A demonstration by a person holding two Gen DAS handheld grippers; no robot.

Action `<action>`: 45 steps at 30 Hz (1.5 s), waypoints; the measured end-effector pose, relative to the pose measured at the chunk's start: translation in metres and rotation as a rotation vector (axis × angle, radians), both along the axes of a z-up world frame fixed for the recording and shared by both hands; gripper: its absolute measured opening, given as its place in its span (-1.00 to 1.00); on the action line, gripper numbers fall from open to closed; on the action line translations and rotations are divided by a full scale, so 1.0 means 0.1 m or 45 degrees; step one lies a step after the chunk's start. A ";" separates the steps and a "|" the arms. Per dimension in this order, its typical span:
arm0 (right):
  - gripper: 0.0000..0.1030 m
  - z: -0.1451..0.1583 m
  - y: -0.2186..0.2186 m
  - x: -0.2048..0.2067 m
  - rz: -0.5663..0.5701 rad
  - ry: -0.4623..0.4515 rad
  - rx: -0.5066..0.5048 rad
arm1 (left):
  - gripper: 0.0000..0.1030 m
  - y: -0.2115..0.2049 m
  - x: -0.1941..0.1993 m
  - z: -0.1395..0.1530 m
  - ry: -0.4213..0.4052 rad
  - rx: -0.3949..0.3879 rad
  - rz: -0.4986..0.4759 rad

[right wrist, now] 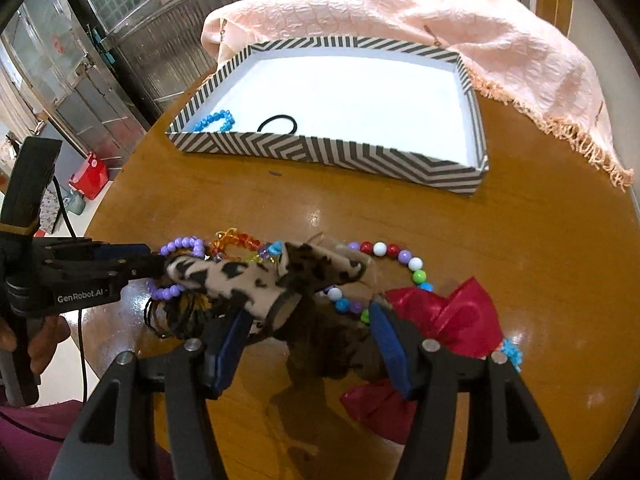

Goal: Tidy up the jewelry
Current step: 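Grasp the purple beaded bracelet with the left tool while the right tool grasps the leopard bow scrunchie, then lower both items into the striped tray and open both tools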

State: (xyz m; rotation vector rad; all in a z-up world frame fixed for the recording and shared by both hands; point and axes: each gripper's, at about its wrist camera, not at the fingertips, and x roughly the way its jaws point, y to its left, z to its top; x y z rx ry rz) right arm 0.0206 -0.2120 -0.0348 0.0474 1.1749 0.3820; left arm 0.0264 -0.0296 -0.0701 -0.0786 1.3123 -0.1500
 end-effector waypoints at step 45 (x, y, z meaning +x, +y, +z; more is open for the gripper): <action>-0.66 0.75 -0.30 0.90 -0.107 -0.116 0.349 | -0.84 0.25 0.78 1.23 -0.263 -0.161 0.005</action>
